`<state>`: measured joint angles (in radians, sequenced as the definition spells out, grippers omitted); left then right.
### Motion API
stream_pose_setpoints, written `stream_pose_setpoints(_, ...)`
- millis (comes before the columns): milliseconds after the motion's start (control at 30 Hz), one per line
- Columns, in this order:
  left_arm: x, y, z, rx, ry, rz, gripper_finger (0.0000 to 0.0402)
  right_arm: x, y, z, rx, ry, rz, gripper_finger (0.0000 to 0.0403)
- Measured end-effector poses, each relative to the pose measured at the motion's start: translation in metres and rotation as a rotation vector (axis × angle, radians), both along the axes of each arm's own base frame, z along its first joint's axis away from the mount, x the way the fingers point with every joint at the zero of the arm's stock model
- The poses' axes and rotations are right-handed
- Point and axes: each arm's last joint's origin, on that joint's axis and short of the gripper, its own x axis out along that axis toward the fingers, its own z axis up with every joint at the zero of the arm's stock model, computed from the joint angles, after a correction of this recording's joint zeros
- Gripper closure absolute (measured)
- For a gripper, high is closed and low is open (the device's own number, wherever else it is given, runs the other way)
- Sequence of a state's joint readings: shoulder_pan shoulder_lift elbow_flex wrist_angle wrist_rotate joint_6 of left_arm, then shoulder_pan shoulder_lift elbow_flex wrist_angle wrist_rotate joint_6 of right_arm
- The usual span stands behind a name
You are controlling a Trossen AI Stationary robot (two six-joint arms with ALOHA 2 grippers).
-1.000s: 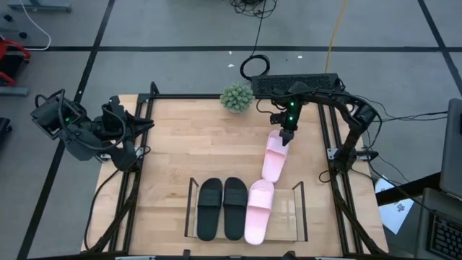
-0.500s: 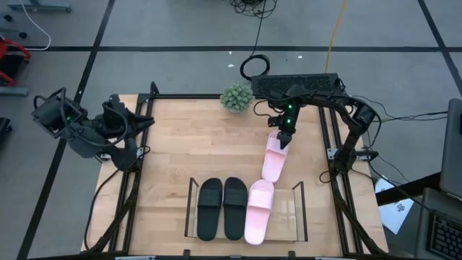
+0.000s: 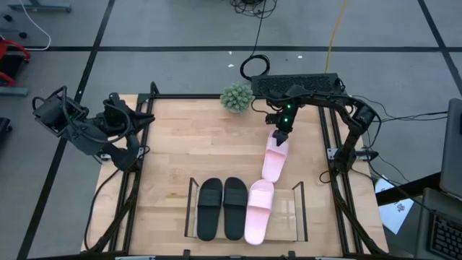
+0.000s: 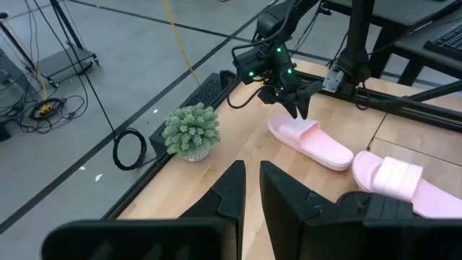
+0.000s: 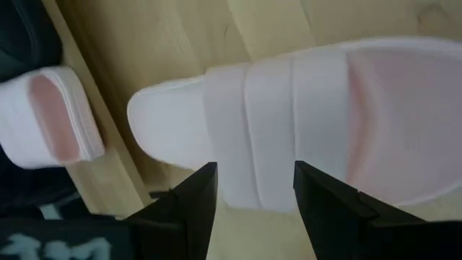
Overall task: Pick and place slides into the shelf
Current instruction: Put the pink slide on the shelf
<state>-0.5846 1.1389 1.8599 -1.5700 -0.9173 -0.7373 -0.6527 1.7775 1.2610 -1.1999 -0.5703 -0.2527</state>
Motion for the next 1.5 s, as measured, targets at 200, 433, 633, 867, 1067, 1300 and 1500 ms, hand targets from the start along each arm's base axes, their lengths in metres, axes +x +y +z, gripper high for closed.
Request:
stream_pose_setpoints(200,0.000,0.000,0.000,0.000,0.001,-0.001,0.0355,0.002,-0.001,-0.007,0.027,0.032,-0.027,0.0229)
stream_pose_setpoints(433,0.000,-0.001,-0.001,-0.025,0.017,-0.027,0.0355,0.005,-0.003,-0.015,0.054,0.028,-0.034,0.0229)
stream_pose_setpoints(633,0.000,-0.001,-0.001,-0.037,0.025,-0.040,0.0355,0.003,-0.004,-0.011,0.045,0.031,-0.058,0.0229)
stream_pose_setpoints(867,0.000,-0.001,-0.001,-0.019,0.034,-0.050,0.0355,-0.002,-0.005,0.000,-0.085,0.068,-0.043,0.0229)
stream_pose_setpoints(1067,0.000,-0.001,-0.001,-0.018,0.035,-0.051,0.0355,0.000,-0.006,0.000,-0.099,0.044,-0.049,0.0229)
stream_pose_setpoints(1300,0.000,-0.002,-0.001,-0.028,0.037,-0.056,0.0355,0.003,-0.009,-0.004,-0.108,0.037,-0.068,0.0229)
stream_pose_setpoints(1500,0.000,-0.002,-0.001,-0.033,0.036,-0.056,0.0355,0.007,-0.007,-0.014,-0.008,0.015,-0.078,0.0229)
